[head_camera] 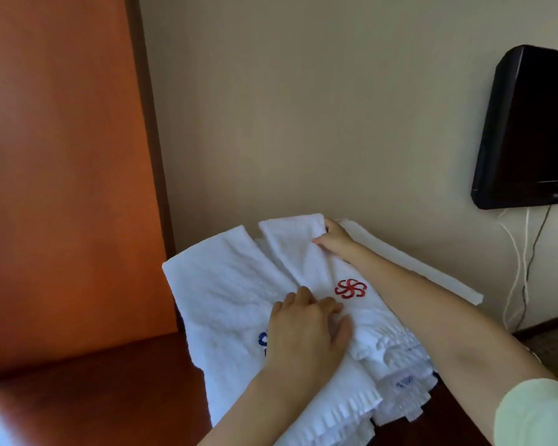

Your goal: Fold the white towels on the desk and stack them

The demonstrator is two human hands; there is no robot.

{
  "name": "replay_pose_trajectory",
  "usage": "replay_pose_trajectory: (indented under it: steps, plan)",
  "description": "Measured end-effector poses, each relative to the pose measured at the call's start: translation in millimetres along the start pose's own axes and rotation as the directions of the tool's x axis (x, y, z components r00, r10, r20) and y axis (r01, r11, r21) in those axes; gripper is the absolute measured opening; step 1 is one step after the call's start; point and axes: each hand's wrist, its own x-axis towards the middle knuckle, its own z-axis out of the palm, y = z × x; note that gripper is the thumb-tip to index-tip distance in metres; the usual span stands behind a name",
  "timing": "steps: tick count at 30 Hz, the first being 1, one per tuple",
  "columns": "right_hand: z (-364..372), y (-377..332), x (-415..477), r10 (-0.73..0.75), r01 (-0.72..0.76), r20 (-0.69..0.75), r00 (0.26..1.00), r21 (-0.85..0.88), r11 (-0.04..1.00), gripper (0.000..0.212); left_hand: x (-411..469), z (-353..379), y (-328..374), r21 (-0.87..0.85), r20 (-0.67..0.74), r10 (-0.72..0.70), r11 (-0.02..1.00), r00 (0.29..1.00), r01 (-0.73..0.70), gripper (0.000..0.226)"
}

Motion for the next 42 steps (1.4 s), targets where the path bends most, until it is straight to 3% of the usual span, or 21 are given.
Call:
replay_pose_trajectory:
  steps: [2, 3, 5, 6, 8, 10, 17, 22, 27, 31, 34, 37, 39, 42]
  plan:
    - [4.0, 0.1, -0.5, -0.007, -0.037, -0.105, 0.994, -0.412, 0.911, 0.071, 7.1, -10.0, -9.5, -0.129, 0.0, -0.038, 0.991, 0.999, 0.038, 0.037]
    - [4.3, -4.3, -1.3, -0.1, 0.034, -0.108, 0.989, -0.492, 0.87, 0.073, 16.8, -14.1, -20.4, -0.096, -0.022, -0.071, 0.993, 0.997, 0.068, 0.041]
    - [6.0, -15.3, -2.5, -0.227, 0.189, -0.009, 0.974, -0.519, 0.834, 0.066, 43.1, -22.8, -52.6, 0.139, 0.006, -0.221, 0.966, 0.975, 0.218, 0.055]
    - [9.0, -18.8, -3.8, -0.218, 0.215, 0.05, 0.975, -0.476, 0.853, 0.059, 55.0, -25.9, -68.8, 0.22, 0.065, -0.345, 0.92, 0.936, 0.323, 0.061]
    - [22.6, -17.5, -7.6, -0.148, 0.201, 0.166, 0.975, -0.367, 0.908, 0.056, 72.6, -21.0, -93.2, 0.261, 0.187, -0.529, 0.839, 0.828, 0.477, 0.07]
    - [36.6, -12.1, -11.9, -0.128, 0.213, 0.242, 0.962, -0.365, 0.906, 0.058, 85.2, -2.1, -104.1, 0.289, 0.234, -0.567, 0.816, 0.79, 0.5, 0.074]
    - [44.8, -2.4, -9.9, -0.098, 0.319, 0.393, 0.914, -0.551, 0.771, 0.056, 105.4, 40.1, -107.9, 0.511, 0.209, -0.538, 0.772, 0.817, 0.378, 0.071]
    - [51.6, -16.2, -29.0, -0.035, 0.288, 0.349, 0.936, -0.706, 0.647, 0.056, 102.2, 30.9, -106.8, 0.53, 0.26, -0.567, 0.761, 0.782, 0.375, 0.072]
    - [24.1, -21.0, -77.2, -0.035, 0.308, 0.41, 0.912, -0.623, 0.719, 0.053, 70.0, -8.4, -88.9, 0.364, 0.312, -0.45, 0.87, 0.837, 0.332, 0.064]
    - [-8.1, -14.5, -134.0, -0.098, 0.379, 0.453, 0.886, -0.587, 0.715, 0.049, 13.0, -35.1, -52.0, 0.415, 0.418, -0.357, 0.893, 0.835, 0.174, 0.059]
    - [-20.8, -1.8, -177.1, -0.229, 0.439, 0.404, 0.885, -0.563, 0.701, 0.047, -33.4, -37.5, -16.8, 0.313, 0.326, -0.335, 0.921, 0.884, 0.233, 0.071]
    - [-16.5, 21.0, -219.9, -0.364, 0.44, 0.25, 0.897, -0.572, 0.692, 0.045, -71.2, -24.0, 6.1, 0.391, 0.161, -0.23, 0.908, 0.96, 0.152, 0.068]
    - [-11.7, 32.5, -243.4, -0.414, 0.442, 0.196, 0.889, -0.602, 0.665, 0.045, -89.2, -21.0, 14.7, 0.434, 0.161, -0.226, 0.891, 0.961, 0.137, 0.064]
    - [-23.1, 22.2, -254.2, -0.396, 0.462, 0.244, 0.885, -0.556, 0.691, 0.044, -87.2, -36.5, 21.1, 0.344, 0.188, -0.242, 0.924, 0.952, 0.167, 0.06]
